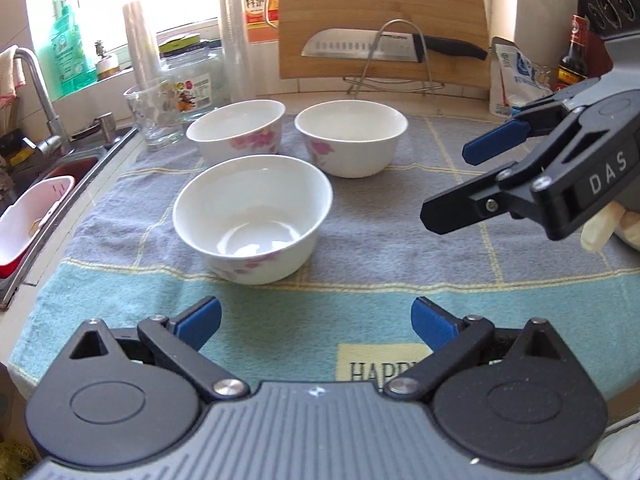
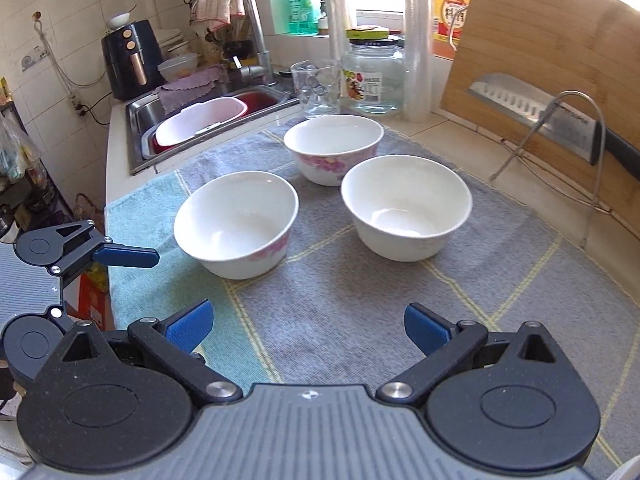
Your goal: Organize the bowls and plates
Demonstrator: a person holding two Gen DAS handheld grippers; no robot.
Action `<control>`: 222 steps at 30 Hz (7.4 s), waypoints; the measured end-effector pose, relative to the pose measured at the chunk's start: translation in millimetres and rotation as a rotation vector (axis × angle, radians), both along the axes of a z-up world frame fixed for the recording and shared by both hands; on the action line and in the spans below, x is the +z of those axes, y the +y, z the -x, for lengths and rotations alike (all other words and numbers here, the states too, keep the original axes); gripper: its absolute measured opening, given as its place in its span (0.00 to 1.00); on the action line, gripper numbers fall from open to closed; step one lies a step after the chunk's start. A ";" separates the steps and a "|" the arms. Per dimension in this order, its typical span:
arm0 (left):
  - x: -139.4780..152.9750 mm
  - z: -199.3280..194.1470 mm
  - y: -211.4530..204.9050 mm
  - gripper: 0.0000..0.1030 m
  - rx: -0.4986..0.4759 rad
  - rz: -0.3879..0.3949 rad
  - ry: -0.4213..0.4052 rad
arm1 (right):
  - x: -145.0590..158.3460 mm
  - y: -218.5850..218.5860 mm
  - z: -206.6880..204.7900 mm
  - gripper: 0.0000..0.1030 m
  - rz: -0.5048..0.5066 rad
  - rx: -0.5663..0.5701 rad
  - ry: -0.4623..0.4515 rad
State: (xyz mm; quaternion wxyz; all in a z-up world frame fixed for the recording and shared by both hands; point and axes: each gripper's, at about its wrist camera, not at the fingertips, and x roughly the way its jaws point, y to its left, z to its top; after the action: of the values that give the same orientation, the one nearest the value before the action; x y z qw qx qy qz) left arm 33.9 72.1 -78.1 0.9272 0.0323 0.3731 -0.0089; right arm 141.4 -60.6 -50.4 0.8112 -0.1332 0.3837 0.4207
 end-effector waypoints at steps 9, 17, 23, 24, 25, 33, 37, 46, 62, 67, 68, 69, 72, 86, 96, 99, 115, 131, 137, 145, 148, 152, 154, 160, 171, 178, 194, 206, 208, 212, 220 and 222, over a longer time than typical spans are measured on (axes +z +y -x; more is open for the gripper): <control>-6.7 -14.6 33.9 0.97 0.013 -0.022 -0.046 | -9.0 52.5 -17.6 1.00 -0.018 0.052 0.030; -11.3 -30.5 43.2 0.95 -0.021 -0.028 -0.070 | -17.7 78.3 -37.4 0.97 -0.031 0.036 0.076; -10.0 -36.3 45.3 0.90 -0.057 -0.019 -0.091 | -20.2 89.7 -46.5 0.89 -0.031 0.046 0.101; -9.8 -37.1 45.2 0.88 -0.061 -0.014 -0.091 | -20.4 91.3 -47.5 0.87 -0.032 0.050 0.107; -10.0 -38.8 45.3 0.87 -0.068 -0.009 -0.090 | -20.6 92.1 -48.0 0.86 -0.034 0.055 0.111; -10.5 -41.6 43.6 0.83 -0.094 -0.003 -0.093 | -20.2 99.8 -53.9 0.73 -0.030 0.072 0.124; -10.2 -41.7 45.0 0.83 -0.100 0.001 -0.092 | -20.5 99.3 -57.2 0.71 -0.039 0.069 0.136; -6.6 -40.2 41.9 0.83 -0.126 -0.017 -0.079 | -14.7 96.1 -54.2 0.71 -0.029 0.063 0.154; 14.1 -20.2 20.1 0.83 -0.253 0.009 -0.047 | 3.6 52.4 -26.7 0.71 -0.027 0.023 0.194; 16.3 -17.3 10.3 0.83 -0.316 0.021 -0.036 | 5.8 31.3 -17.4 0.71 -0.025 -0.021 0.202; 16.9 -17.5 7.2 0.83 -0.331 0.023 -0.034 | 6.4 26.9 -15.8 0.71 -0.024 -0.031 0.204; 17.3 -17.0 4.4 0.83 -0.343 0.026 -0.033 | 7.1 22.5 -14.2 0.71 -0.025 -0.043 0.205; 18.6 -15.6 -4.3 0.83 -0.381 0.028 -0.028 | 7.9 8.7 -8.5 0.71 -0.023 -0.077 0.206; 13.7 -18.7 -44.5 0.83 -0.546 0.066 0.016 | 5.2 -44.4 12.6 0.71 -0.006 -0.216 0.232; 6.4 -27.0 -54.5 0.82 -0.614 0.088 0.057 | -0.6 -58.6 13.5 0.71 0.027 -0.259 0.253; 5.5 -25.8 -55.2 0.82 -0.625 0.085 0.055 | -1.9 -60.2 12.8 0.72 0.030 -0.260 0.260; 14.6 -24.3 -46.9 0.91 -0.634 0.098 0.049 | 4.3 -58.6 6.2 0.98 -0.013 -0.253 0.242; 27.7 -50.1 7.8 0.91 -0.365 -0.006 -0.013 | 21.0 -41.7 -23.0 0.99 0.040 -0.241 0.087; 22.1 -74.4 16.4 0.91 -0.265 0.009 -0.019 | 20.5 -31.6 -39.3 1.00 0.103 -0.228 0.025; 14.1 -105.3 10.2 0.91 -0.227 -0.001 -0.049 | 24.3 -17.7 -68.7 1.00 0.127 -0.178 -0.007; 8.9 -117.0 4.8 0.91 -0.223 -0.007 -0.046 | 24.1 -10.6 -82.0 1.00 0.131 -0.149 -0.014; 5.4 -127.0 -1.6 0.91 -0.241 -0.009 -0.053 | 18.2 -1.2 -103.7 1.00 0.113 -0.116 0.018; 3.5 -132.3 -4.2 0.91 -0.244 -0.011 -0.048 | 14.0 2.8 -113.2 1.00 0.108 -0.114 0.035; -0.6 -144.1 -8.2 0.91 -0.257 -0.006 -0.058 | 4.2 14.2 -136.8 0.99 0.082 -0.093 0.073; -4.3 -156.7 -9.8 0.89 -0.259 0.026 -0.064 | -9.3 29.9 -162.8 0.84 0.077 -0.058 0.129; -4.0 -158.3 -11.5 0.84 -0.275 0.028 -0.065 | -15.0 34.1 -166.8 0.74 0.079 -0.056 0.149; -4.2 -161.6 -9.7 0.83 -0.286 0.022 -0.057 | -15.0 31.9 -172.1 0.72 0.061 -0.070 0.181; 3.3 -156.8 -8.3 0.82 -0.304 -0.003 -0.043 | -3.2 30.5 -163.2 0.72 0.042 -0.063 0.190; 6.0 -154.3 -8.9 0.83 -0.308 -0.012 -0.043 | 0.0 29.1 -160.7 0.72 0.038 -0.063 0.193; 12.1 -147.4 -8.8 0.83 -0.318 -0.013 -0.037 | 6.8 25.8 -154.1 0.72 0.028 -0.057 0.202; 28.7 -125.2 -10.1 0.83 -0.338 -0.022 -0.038 | 25.1 19.3 -128.5 0.72 0.023 -0.039 0.194; 31.5 -119.1 -10.0 0.83 -0.340 -0.020 -0.037 | 30.5 16.7 -121.0 0.72 0.016 -0.036 0.196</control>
State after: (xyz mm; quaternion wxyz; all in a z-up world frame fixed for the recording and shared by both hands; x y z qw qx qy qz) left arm 153.0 62.2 -46.6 0.9187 0.1043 0.3450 -0.1613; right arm 262.4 -43.8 -19.9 0.7762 -0.0909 0.4666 0.4142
